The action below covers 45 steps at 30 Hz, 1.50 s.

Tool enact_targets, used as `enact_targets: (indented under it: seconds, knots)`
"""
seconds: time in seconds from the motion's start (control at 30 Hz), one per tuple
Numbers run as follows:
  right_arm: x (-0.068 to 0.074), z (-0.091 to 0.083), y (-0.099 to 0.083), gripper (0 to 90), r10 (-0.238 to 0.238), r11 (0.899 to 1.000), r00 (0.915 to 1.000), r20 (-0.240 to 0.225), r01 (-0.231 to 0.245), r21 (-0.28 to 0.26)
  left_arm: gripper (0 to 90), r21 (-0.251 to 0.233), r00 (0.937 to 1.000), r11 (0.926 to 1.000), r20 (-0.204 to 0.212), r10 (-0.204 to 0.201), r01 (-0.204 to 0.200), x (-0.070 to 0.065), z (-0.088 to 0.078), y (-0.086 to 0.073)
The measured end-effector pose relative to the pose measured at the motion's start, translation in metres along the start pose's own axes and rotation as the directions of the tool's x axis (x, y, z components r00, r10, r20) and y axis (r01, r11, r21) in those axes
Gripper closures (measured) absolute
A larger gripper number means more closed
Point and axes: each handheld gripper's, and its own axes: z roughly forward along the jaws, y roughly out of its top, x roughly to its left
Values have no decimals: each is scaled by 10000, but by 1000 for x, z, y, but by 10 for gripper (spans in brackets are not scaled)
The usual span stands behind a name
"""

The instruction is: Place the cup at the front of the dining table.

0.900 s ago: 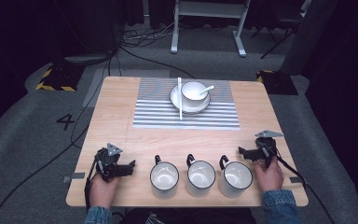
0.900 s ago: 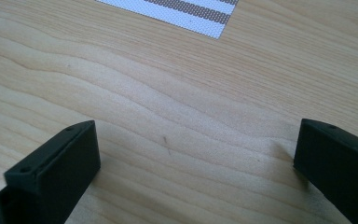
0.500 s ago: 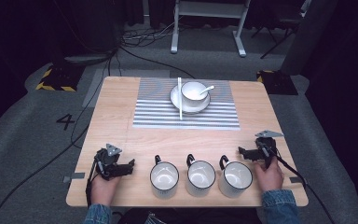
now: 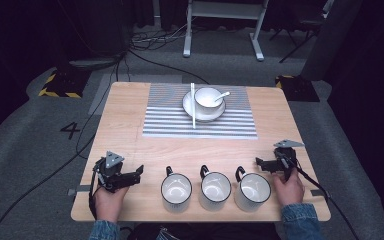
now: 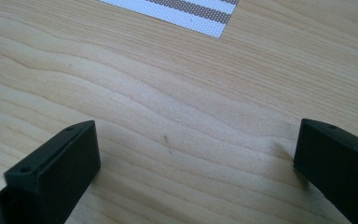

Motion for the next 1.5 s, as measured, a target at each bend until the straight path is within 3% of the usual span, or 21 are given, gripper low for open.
enact_targets:
  seconds: [0.17,0.27,0.5,0.8,0.93,1.1,1.23,1.5]
  knots:
    - [0,0,0,3,-23,10000,10000,7,23,4,99,-430,9961,9970,624,-617,645,1,-15,4]
    - [0,0,0,3,-31,10000,10000,-14,31,16,99,-369,9998,9993,199,-58,65,-7,-23,7]
    - [0,0,0,2,-30,10000,10000,-13,30,16,99,-555,9978,9972,418,518,-494,-28,-41,14]
    - [0,0,0,3,-29,10000,10000,-16,30,15,99,-569,9952,9972,811,540,-495,-46,-57,10]
    - [0,0,0,2,-26,10000,10000,-16,26,18,99,-622,9935,9963,938,651,-594,-59,-64,8]
    - [0,0,0,2,-30,10000,10000,-12,30,18,99,-608,9886,9929,1043,1086,-1026,-71,-69,7]
    - [0,0,0,3,-33,10000,10000,-14,33,18,99,-731,9874,9937,1280,934,-845,-76,-72,2]
    - [0,0,0,3,-30,10000,10000,-15,30,15,99,-798,9816,9906,1473,1218,-1109,-96,-77,-3]
